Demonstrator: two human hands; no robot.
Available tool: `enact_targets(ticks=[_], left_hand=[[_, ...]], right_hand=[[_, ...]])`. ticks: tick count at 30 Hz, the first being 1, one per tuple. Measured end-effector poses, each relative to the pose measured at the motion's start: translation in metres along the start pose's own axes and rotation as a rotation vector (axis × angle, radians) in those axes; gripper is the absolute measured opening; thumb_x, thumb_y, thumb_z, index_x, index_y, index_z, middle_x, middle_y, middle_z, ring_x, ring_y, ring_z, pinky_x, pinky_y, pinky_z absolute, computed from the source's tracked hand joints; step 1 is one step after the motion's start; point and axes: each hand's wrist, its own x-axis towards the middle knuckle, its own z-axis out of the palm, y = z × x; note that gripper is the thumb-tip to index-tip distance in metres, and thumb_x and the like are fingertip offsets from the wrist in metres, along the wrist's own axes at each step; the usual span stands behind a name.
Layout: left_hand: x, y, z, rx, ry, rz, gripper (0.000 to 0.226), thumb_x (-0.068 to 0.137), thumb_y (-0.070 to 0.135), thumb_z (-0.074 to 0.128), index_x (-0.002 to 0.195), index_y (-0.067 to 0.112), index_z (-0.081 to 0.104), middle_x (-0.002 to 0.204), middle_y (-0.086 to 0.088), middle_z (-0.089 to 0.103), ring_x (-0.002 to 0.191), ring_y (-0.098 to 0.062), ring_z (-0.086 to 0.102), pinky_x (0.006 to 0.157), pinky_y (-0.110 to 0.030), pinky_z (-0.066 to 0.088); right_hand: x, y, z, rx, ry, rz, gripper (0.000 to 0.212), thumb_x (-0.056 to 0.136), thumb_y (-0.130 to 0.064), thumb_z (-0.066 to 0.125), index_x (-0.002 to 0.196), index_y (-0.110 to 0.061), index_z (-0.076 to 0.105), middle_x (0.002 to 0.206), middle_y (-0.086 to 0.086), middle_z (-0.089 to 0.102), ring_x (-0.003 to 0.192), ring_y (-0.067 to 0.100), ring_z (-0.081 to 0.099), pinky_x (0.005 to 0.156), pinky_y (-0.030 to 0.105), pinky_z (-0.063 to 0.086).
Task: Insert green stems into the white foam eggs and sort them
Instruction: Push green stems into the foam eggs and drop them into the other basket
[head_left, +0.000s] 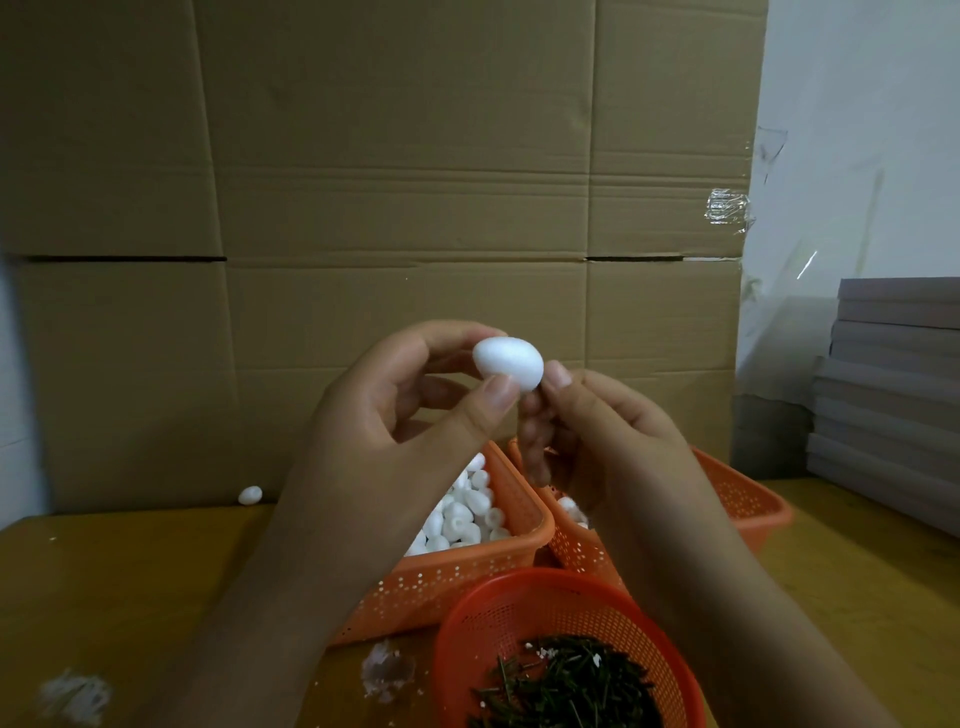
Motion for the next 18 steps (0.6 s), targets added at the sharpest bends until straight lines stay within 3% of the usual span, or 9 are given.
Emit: enact_targets(ticks=[3,7,13,18], left_hand=[[-0.002,0.002,0.001,0.0,0.019,0.007,0.023,0.077,0.042,0.07,0.1,0.04,0.069,0.097,0.01,0.073,0.088,-0.009,0.07,0.069,-0.017,0.054],[-0.004,0.003,0.002,0.149,0.01,0.032,0.025,0.078,0.036,0.072,0.1,0.047,0.066,0.101,0.014,0.07,0.07,-0.01,0.07,0.063,-0.023,0.057],[-0.003,0.005,0.003,0.355,-0.004,0.139,0.034,0.076,0.033,0.071,0.103,0.052,0.061,0.11,0.026,0.063,0.099,-0.004,0.063,0.076,-0.024,0.053],[0.0,0.005,0.003,0.494,0.015,0.277,0.032,0.079,0.028,0.071,0.104,0.044,0.059,0.111,0.023,0.059,0.113,-0.014,0.055,0.079,-0.024,0.05]], right_hand=[[0.0,0.004,0.006,0.092,-0.134,0.111,0.026,0.09,-0.027,0.051,0.076,-0.01,0.064,0.067,0.002,0.058,0.058,0.009,0.052,0.054,0.019,0.044],[0.0,0.009,0.008,0.132,-0.223,0.17,0.025,0.099,-0.016,0.043,0.085,-0.005,0.06,0.065,0.0,0.057,0.058,0.008,0.052,0.054,0.019,0.044],[0.005,0.007,0.002,0.175,-0.207,0.181,0.029,0.094,-0.019,0.048,0.11,-0.003,0.068,0.069,-0.002,0.056,0.062,0.007,0.053,0.055,0.019,0.044],[0.008,0.004,-0.004,0.235,-0.125,0.148,0.025,0.095,-0.026,0.049,0.097,-0.014,0.072,0.077,-0.001,0.062,0.069,0.007,0.059,0.062,0.023,0.046]])
